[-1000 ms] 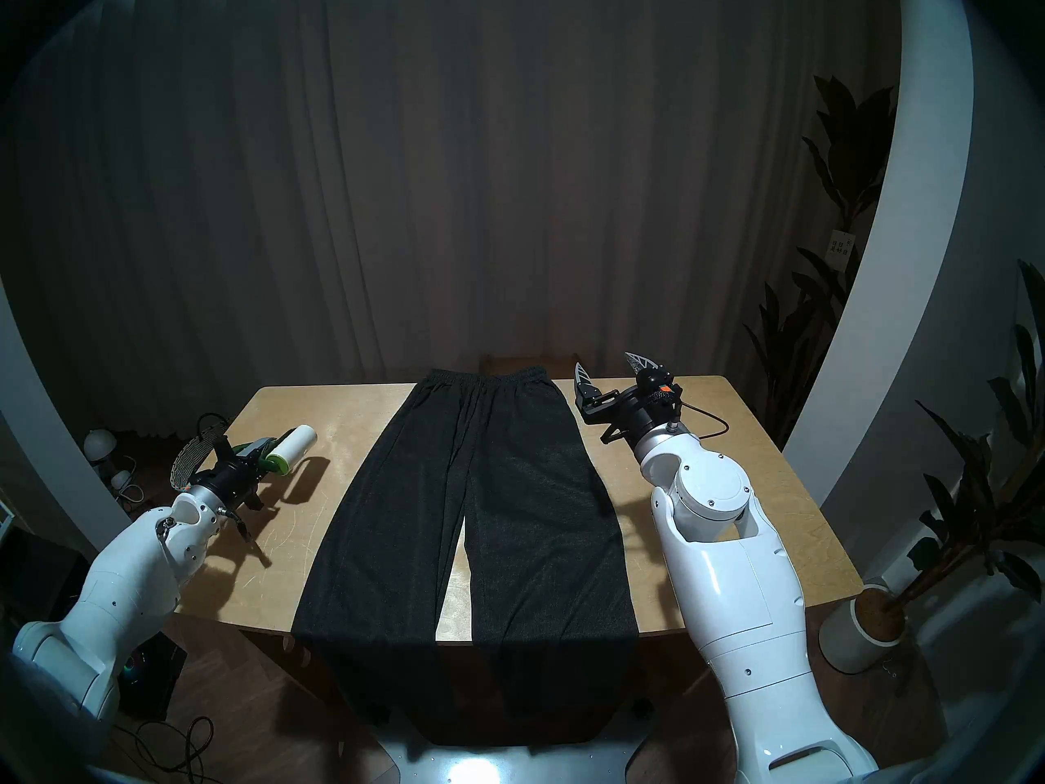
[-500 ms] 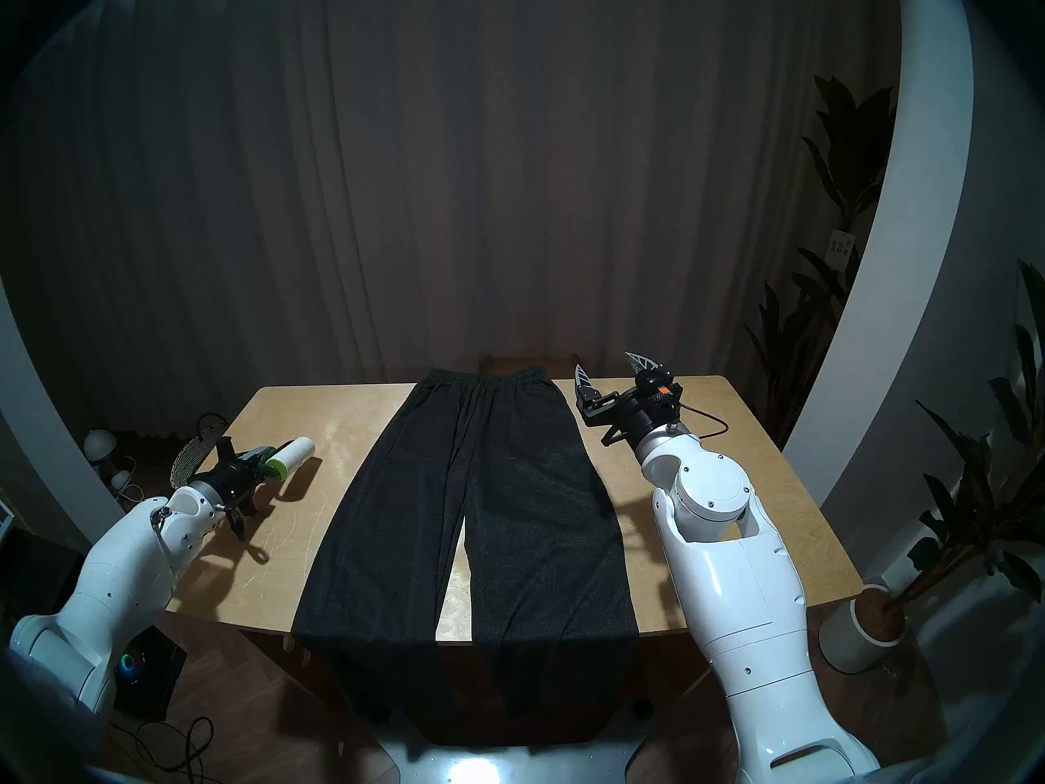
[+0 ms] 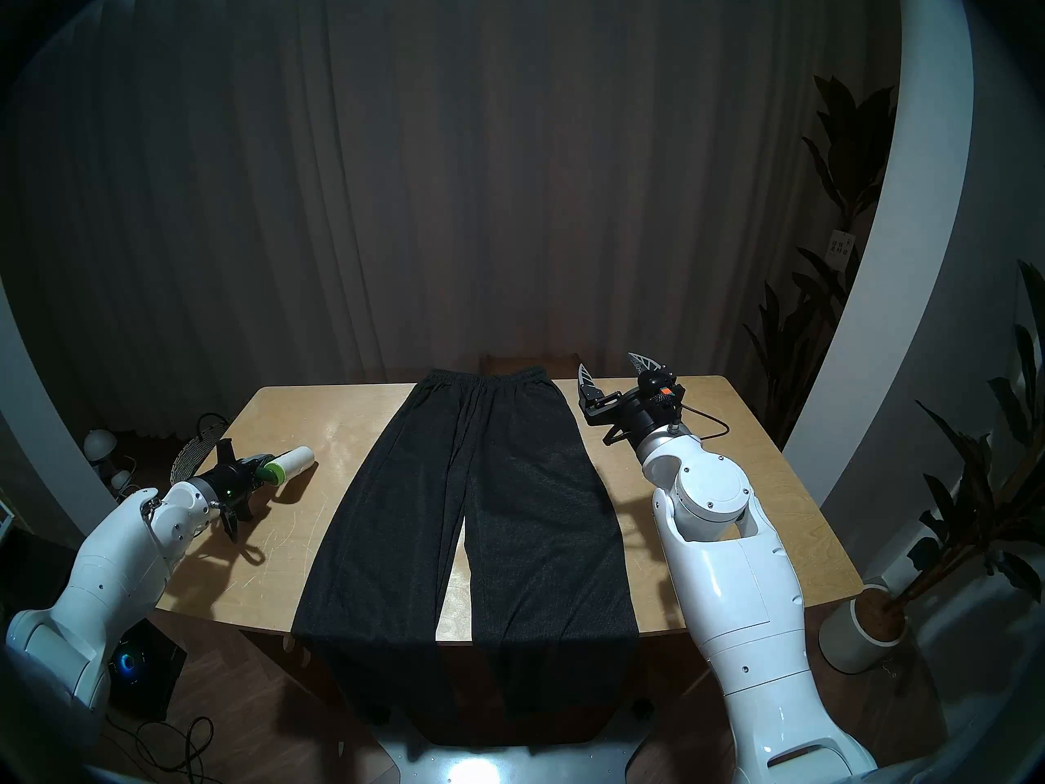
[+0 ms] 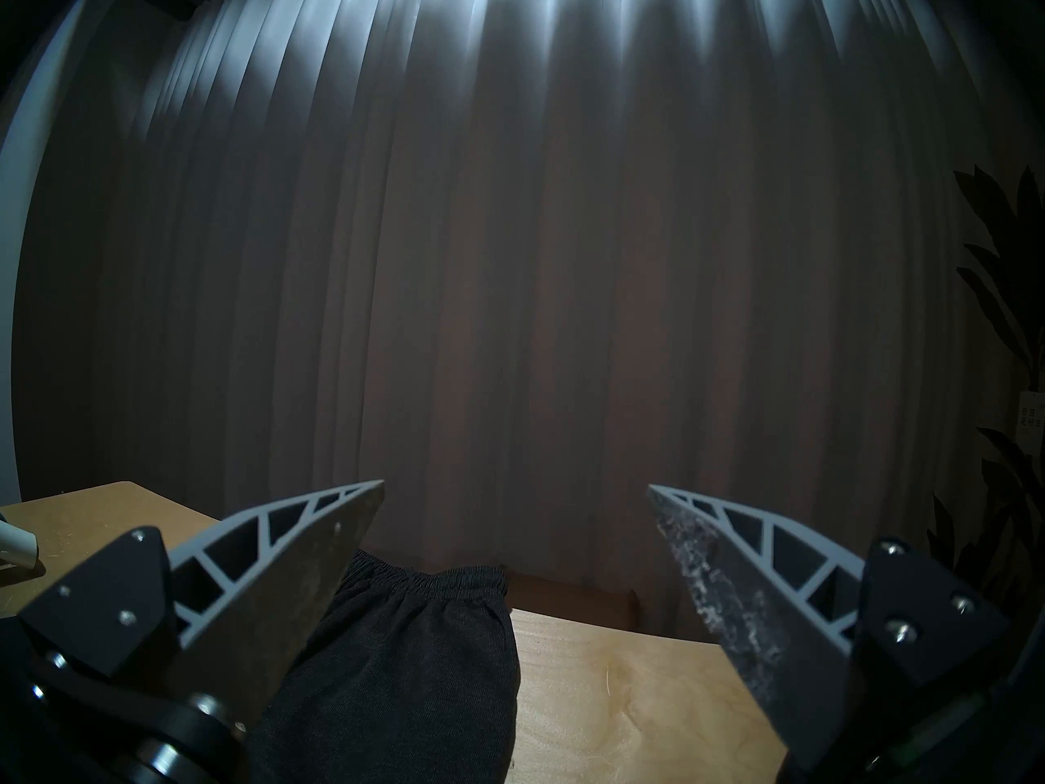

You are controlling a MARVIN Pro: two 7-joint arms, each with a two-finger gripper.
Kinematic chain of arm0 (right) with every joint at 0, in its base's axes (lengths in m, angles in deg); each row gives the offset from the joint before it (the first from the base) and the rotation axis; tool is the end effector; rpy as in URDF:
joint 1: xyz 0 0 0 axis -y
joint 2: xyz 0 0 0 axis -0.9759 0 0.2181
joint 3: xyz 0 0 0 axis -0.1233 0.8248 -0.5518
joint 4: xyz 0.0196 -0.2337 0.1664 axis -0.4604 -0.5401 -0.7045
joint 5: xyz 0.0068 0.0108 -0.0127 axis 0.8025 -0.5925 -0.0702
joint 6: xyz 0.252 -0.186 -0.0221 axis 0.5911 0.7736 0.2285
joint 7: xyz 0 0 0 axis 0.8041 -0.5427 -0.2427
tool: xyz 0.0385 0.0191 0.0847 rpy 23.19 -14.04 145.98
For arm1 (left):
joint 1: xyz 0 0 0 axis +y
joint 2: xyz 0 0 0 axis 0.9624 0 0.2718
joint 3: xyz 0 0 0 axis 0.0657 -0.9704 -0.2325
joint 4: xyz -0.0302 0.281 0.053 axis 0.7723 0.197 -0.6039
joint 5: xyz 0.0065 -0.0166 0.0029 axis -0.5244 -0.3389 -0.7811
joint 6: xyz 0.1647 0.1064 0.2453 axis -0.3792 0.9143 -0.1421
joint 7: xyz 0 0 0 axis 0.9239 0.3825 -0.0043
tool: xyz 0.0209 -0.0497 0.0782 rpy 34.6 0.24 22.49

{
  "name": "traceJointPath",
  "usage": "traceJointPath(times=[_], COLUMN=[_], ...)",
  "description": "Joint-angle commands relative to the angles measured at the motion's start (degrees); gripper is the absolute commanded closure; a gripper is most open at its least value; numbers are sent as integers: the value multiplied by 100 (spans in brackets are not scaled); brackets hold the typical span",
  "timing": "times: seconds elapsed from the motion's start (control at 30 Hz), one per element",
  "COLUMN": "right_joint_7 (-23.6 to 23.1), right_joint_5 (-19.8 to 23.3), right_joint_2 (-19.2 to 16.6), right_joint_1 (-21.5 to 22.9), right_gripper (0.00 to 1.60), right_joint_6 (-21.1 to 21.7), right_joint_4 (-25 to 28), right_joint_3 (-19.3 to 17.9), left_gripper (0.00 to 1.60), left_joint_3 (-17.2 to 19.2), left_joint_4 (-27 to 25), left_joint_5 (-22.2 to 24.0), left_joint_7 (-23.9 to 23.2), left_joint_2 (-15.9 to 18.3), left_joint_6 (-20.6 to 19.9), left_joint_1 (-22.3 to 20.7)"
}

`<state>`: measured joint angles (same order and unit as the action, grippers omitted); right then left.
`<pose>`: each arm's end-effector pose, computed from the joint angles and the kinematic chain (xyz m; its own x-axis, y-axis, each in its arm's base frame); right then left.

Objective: Remove lint and debris from pants with a lint roller

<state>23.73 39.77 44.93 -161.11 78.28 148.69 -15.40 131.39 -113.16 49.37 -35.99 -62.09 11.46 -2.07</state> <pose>0.4527 -0.0190 -0.2390 -0.1637 0.0427 0.9856 0.2532 -0.9638 0.0838 0.4451 0.2712 -0.3500 0.1270 0.9791 -0.1589 0.4094 0.0942 0.9075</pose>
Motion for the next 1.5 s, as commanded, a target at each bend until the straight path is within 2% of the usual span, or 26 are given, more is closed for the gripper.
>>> traceJointPath(times=[0.0, 0.33, 0.8, 0.83, 0.9, 0.97, 1.13, 1.23, 1.3, 1.33, 1.37, 1.4, 1.43, 1.47], right_joint_7=[10, 0, 30, 30, 30, 29, 22, 11, 4, 2, -1, -3, -14, -22], right_joint_5=[15, 39, 71, 70, 73, 73, 80, 91, 94, 95, 97, 100, 108, 112], right_joint_2=[19, 28, 43, 40, 36, 30, 20, 12, 7, 7, 6, 5, 0, -4], right_joint_1=[94, 110, 101, 100, 100, 100, 95, 92, 93, 94, 96, 98, 100, 101], right_gripper=[0, 0, 0, 0, 0, 0, 0, 0, 0, 0, 0, 0, 0, 0], right_joint_6=[-90, -182, -188, -192, -190, -189, -190, -198, -203, -202, -201, -198, -209, -218], right_joint_4=[89, -28, 35, 34, 42, 49, 55, 46, 39, 37, 39, 41, 26, 15], right_joint_3=[-23, -43, -65, -68, -74, -78, -93, -105, -111, -113, -115, -117, -126, -131], left_gripper=[160, 160, 160, 149, 146, 123, 90, 61, 51, 28, 23, 40, 67, 80], left_joint_3=[104, 136, 214, 214, 205, 206, 233, 252, 266, 246, 279, 345, 349, 373], left_joint_4=[164, 451, 814, 826, 851, 850, 799, 741, 660, 576, 525, 503, 415, 345], left_joint_5=[344, 662, 1027, 1028, 1032, 1044, 1063, 1073, 1065, 1000, 1035, 1149, 1136, 1165], left_joint_7=[396, 931, 1539, 1549, 1593, 1644, 1686, 1710, 1720, 1707, 1710, 1762, 1780, 1797], left_joint_2=[-18, -35, -93, -95, -94, -99, -95, -76, -62, -38, -35, -43, -10, 9], left_joint_6=[-270, -593, -748, -754, -766, -721, -646, -633, -548, -447, -407, -403, -345, -316], left_joint_1=[-393, -580, -808, -813, -824, -821, -782, -741, -695, -660, -621, -590, -542, -493])
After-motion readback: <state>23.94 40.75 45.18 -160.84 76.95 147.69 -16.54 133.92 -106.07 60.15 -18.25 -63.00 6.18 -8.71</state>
